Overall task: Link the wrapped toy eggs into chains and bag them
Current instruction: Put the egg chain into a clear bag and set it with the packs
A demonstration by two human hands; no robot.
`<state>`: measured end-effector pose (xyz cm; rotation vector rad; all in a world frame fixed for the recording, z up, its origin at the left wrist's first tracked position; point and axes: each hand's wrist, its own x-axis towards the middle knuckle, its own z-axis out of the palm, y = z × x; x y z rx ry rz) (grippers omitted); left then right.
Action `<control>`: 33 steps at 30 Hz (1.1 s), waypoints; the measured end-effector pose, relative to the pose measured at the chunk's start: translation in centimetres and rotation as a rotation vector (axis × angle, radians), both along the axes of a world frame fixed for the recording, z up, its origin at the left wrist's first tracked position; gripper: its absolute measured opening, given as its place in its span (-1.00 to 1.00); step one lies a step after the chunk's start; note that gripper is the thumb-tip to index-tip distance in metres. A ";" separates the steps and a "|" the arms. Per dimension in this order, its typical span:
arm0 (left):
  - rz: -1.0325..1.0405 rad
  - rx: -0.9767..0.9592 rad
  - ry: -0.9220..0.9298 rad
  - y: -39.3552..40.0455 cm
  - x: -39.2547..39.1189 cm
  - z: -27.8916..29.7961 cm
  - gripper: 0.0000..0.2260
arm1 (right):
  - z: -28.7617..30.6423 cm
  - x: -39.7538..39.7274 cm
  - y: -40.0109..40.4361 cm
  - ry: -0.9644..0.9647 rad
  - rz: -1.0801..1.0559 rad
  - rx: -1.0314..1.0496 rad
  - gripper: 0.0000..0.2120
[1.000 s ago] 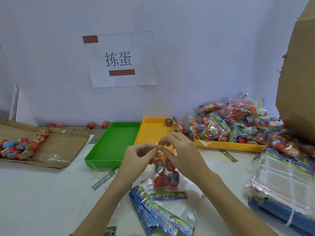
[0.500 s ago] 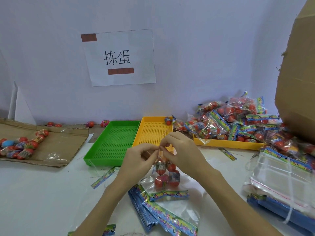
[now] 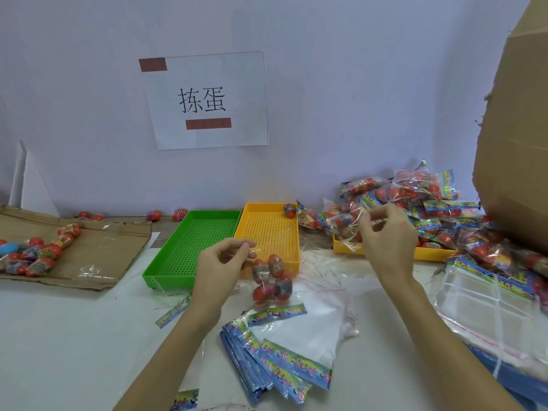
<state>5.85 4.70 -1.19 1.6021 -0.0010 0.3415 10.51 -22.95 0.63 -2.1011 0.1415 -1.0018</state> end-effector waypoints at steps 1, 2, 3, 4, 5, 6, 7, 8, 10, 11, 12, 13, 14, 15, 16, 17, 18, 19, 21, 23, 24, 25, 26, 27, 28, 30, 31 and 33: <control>0.004 -0.003 -0.004 0.1 0.1 0.0 -0.86 | 0.0 0.2 -0.3 0.043 0.035 -0.015 -0.91; 0.000 -0.009 -0.007 0.1 0.1 -0.1 -0.86 | 0.0 0.3 -0.3 0.102 0.108 -0.049 -0.88; -0.012 -0.025 -0.009 0.1 0.1 -0.1 -0.87 | 0.0 0.2 0.0 0.169 0.191 -0.112 -0.84; -0.028 -0.045 -0.009 0.0 0.1 -0.1 -0.87 | -0.2 0.1 0.4 0.238 0.265 -0.191 -0.81; -0.048 -0.064 -0.010 -0.1 0.1 0.0 -0.86 | -0.4 -0.1 1.1 0.303 0.329 -0.266 -0.81; -0.070 -0.078 -0.011 -0.1 0.0 0.1 -0.86 | -0.7 -0.2 1.7 0.357 0.392 -0.327 -0.84; -0.090 -0.090 -0.014 -0.2 -0.1 0.1 -0.86 | -0.9 -0.3 2.3 0.394 0.441 -0.381 -0.88; -0.106 -0.101 -0.021 -0.3 -0.1 0.1 -0.86 | -1.0 -0.4 2.8 0.408 0.476 -0.426 -0.89; -0.126 -0.106 -0.039 -0.4 -0.2 0.2 -0.86 | -1.0 -0.4 3.5 0.417 0.503 -0.456 -0.81; -0.132 -0.101 -0.047 -0.4 -0.2 0.3 -0.86 | -1.0 -0.5 3.7 0.425 0.503 -0.449 -0.73; -0.137 -0.096 -0.053 -0.4 -0.3 0.3 -0.86 | -0.9 -0.5 3.8 0.432 0.498 -0.449 -0.72; -0.142 -0.094 -0.057 -0.4 -0.3 0.4 -0.86 | -1.0 -0.6 3.8 0.436 0.488 -0.467 -0.79; -0.148 -0.095 -0.059 -0.5 -0.4 0.4 -0.86 | -1.0 -0.6 3.9 0.438 0.484 -0.491 -0.89; -0.153 -0.098 -0.062 -0.6 -0.4 0.4 -0.86 | -0.9 -0.7 3.8 0.438 0.481 -0.507 -0.93; -0.157 -0.099 -0.065 -0.6 -0.4 0.5 -0.86 | -0.9 -0.7 3.8 0.433 0.486 -0.501 -0.91; -0.160 -0.099 -0.067 -0.6 -0.5 0.5 -0.86 | -0.9 -0.7 3.8 0.433 0.503 -0.477 -0.90; -0.162 -0.100 -0.069 -0.6 -0.4 0.5 -0.86 | -0.8 -0.7 3.9 0.436 0.537 -0.417 -0.88; -0.162 -0.102 -0.070 -0.6 -0.4 0.5 -0.86 | -0.7 -0.8 4.0 0.448 0.589 -0.333 -0.84; -0.163 -0.103 -0.072 -0.6 -0.4 0.5 -0.85 | -0.3 -1.0 4.4 0.460 0.699 -0.166 -0.79; -0.164 -0.108 -0.070 -0.6 -0.5 0.5 -0.85 | 0.1 -1.2 4.8 0.445 0.768 -0.082 -0.79; -0.166 -0.110 -0.068 -0.6 -0.5 0.5 -0.85 | 0.3 -1.3 5.0 0.442 0.788 -0.075 -0.80; -0.168 -0.110 -0.068 -0.6 -0.5 0.5 -0.85 | 0.3 -1.4 5.2 0.444 0.807 -0.073 -0.79; -0.172 -0.109 -0.067 -0.6 -0.5 0.5 -0.85 | 0.3 -1.5 5.4 0.443 0.824 -0.054 -0.78; -0.175 -0.106 -0.068 -0.6 -0.5 0.5 -0.85 | 0.2 -1.6 5.6 0.437 0.836 -0.020 -0.78; -0.178 -0.103 -0.069 -0.6 -0.5 0.4 -0.85 | 0.1 -1.6 5.8 0.431 0.843 0.017 -0.80; -0.180 -0.100 -0.068 -0.6 -0.4 0.4 -0.85 | -0.3 -1.6 6.0 0.423 0.851 0.091 -0.88; -0.180 -0.103 -0.064 -0.5 -0.4 0.4 -0.85 | -0.5 -1.6 6.1 0.427 0.851 0.121 -0.92; -0.183 -0.096 -0.045 -0.4 -0.4 0.4 -0.86 | -0.6 -1.6 6.0 0.440 0.855 0.147 -0.92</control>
